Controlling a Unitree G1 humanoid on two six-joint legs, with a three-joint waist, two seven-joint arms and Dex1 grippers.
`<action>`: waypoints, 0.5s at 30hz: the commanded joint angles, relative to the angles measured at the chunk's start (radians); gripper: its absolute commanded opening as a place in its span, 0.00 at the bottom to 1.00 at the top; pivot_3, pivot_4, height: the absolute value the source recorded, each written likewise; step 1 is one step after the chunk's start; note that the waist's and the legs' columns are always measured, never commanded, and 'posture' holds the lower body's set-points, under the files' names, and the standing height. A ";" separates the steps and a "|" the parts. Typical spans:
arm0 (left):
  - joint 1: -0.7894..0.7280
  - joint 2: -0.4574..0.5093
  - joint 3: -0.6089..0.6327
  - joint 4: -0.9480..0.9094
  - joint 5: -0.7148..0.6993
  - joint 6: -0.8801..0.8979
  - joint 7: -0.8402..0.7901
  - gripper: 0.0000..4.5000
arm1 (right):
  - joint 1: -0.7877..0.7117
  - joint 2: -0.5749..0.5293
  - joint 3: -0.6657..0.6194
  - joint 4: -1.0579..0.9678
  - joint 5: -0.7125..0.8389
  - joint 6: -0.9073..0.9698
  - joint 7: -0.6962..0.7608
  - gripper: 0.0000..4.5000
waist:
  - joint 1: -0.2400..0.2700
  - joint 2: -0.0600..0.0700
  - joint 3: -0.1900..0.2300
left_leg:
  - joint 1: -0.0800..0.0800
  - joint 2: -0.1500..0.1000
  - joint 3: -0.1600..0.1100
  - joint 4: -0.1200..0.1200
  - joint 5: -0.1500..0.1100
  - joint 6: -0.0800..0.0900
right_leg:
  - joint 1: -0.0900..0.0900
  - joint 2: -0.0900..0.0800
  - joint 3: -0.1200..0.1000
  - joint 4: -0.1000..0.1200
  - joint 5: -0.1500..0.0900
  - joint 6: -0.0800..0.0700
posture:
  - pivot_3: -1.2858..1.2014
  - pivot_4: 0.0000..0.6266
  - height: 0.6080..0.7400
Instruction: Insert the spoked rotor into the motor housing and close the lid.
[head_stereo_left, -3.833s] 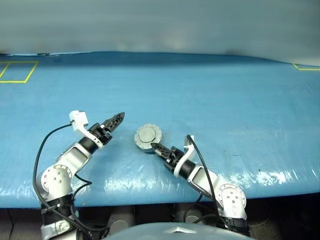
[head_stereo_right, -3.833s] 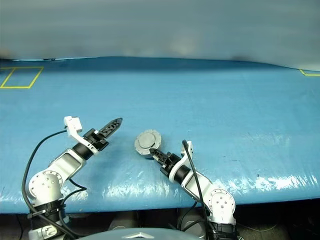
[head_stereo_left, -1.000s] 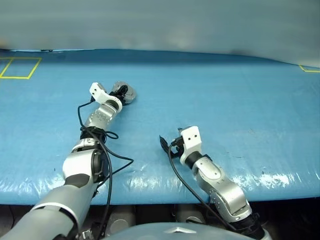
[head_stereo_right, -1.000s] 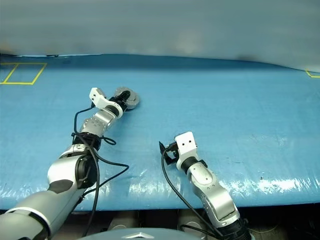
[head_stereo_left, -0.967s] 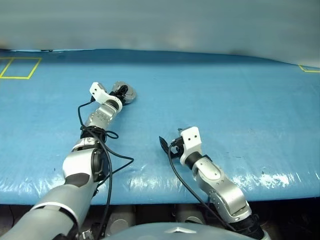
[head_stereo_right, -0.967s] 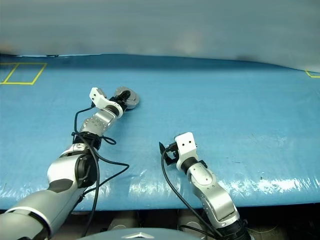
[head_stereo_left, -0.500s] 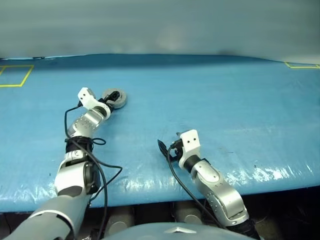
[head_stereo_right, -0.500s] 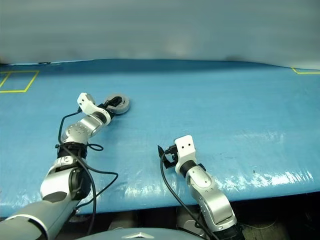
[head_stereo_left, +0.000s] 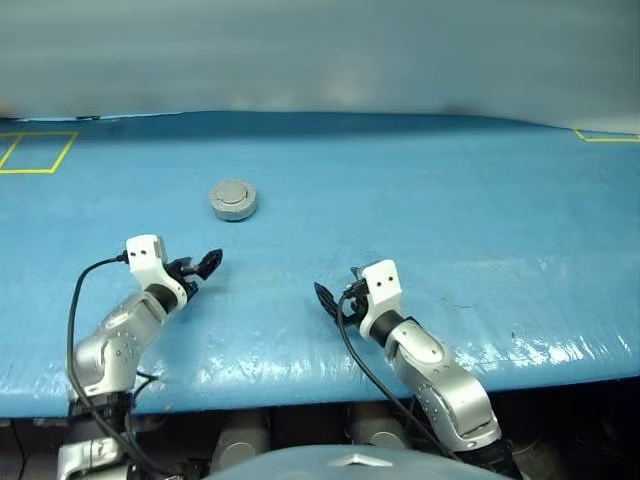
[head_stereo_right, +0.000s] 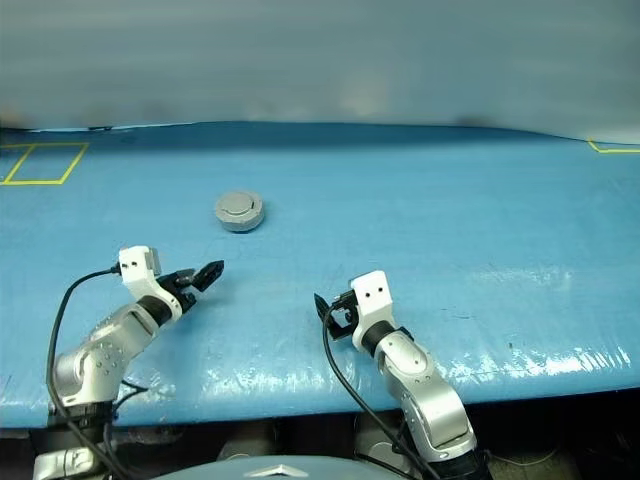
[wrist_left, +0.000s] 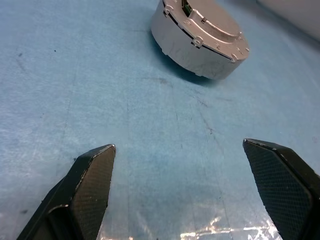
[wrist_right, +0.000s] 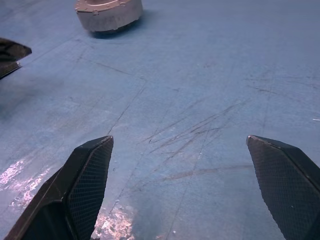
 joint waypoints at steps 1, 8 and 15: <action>0.072 -0.013 -0.029 -0.088 0.085 -0.146 -0.040 1.00 | 0.015 -0.008 -0.008 -0.028 -0.038 -0.105 0.010 1.00 | 0.004 0.000 0.000 | -0.001 0.000 0.000 0.000 0.000 0.000 | -0.002 0.000 0.000 0.000 0.000 0.000 | 0.52 0.24 1.00; 0.216 -0.010 -0.093 -0.152 0.281 -0.397 -0.066 1.00 | 0.059 -0.013 -0.039 -0.021 -0.051 -0.181 0.033 1.00 | 0.015 -0.001 0.001 | -0.007 0.000 -0.002 0.001 0.000 0.000 | -0.005 0.000 -0.002 -0.002 0.000 -0.001 | 0.52 0.24 1.00; 0.245 -0.055 -0.146 -0.116 0.399 -0.582 -0.065 1.00 | 0.060 -0.011 -0.051 -0.013 -0.064 -0.206 0.041 1.00 | 0.020 -0.002 0.001 | -0.007 0.001 -0.001 0.001 0.000 0.001 | -0.005 0.000 -0.003 -0.002 -0.001 -0.001 | 0.52 0.24 1.00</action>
